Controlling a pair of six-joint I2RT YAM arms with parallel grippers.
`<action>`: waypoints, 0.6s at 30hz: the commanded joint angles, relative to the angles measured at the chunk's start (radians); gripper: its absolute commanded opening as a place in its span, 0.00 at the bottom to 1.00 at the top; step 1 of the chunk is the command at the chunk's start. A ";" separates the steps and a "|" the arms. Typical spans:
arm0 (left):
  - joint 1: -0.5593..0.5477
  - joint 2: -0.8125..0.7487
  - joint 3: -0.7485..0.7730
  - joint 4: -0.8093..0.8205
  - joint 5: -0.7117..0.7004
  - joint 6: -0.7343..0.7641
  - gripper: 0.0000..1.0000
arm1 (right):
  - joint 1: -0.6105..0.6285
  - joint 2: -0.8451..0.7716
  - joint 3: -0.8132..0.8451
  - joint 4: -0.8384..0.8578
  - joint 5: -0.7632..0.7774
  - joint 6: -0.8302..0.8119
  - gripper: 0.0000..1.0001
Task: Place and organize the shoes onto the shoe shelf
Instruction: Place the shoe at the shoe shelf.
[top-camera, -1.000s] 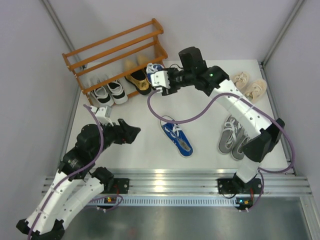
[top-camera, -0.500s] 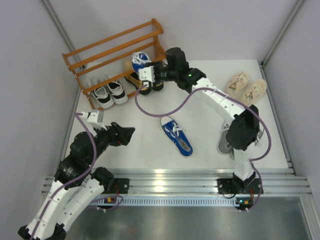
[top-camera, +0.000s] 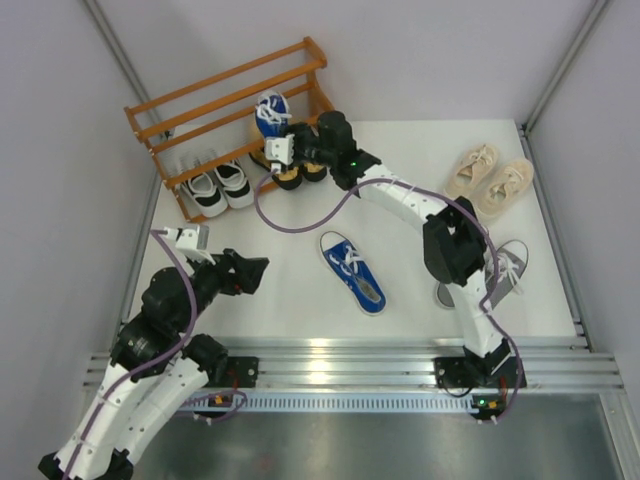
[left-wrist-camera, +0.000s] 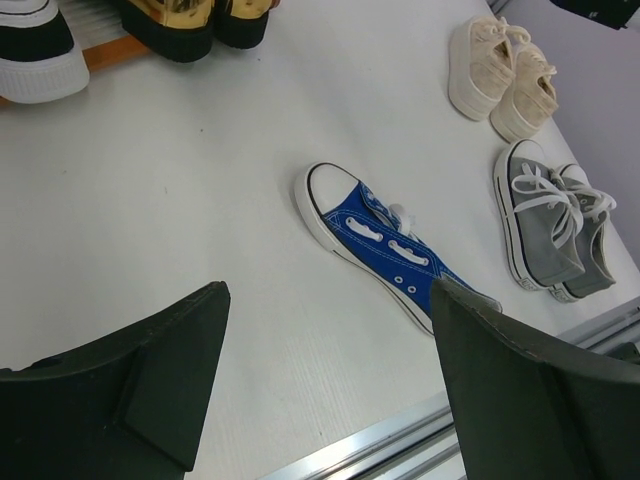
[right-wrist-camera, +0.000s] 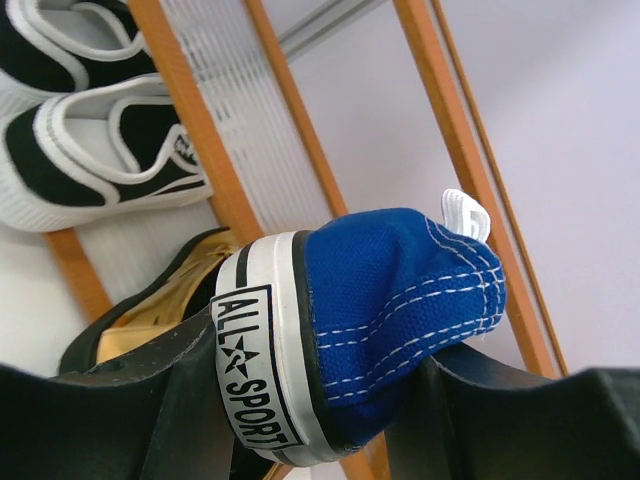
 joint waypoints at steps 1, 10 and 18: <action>0.001 -0.028 -0.018 0.039 -0.009 0.025 0.86 | -0.010 0.023 0.069 0.305 -0.013 -0.045 0.00; 0.001 -0.046 -0.032 0.019 -0.026 0.020 0.87 | -0.030 0.195 0.191 0.393 -0.029 -0.056 0.00; 0.003 -0.048 -0.033 0.010 -0.045 0.018 0.88 | -0.056 0.290 0.291 0.375 -0.020 -0.099 0.16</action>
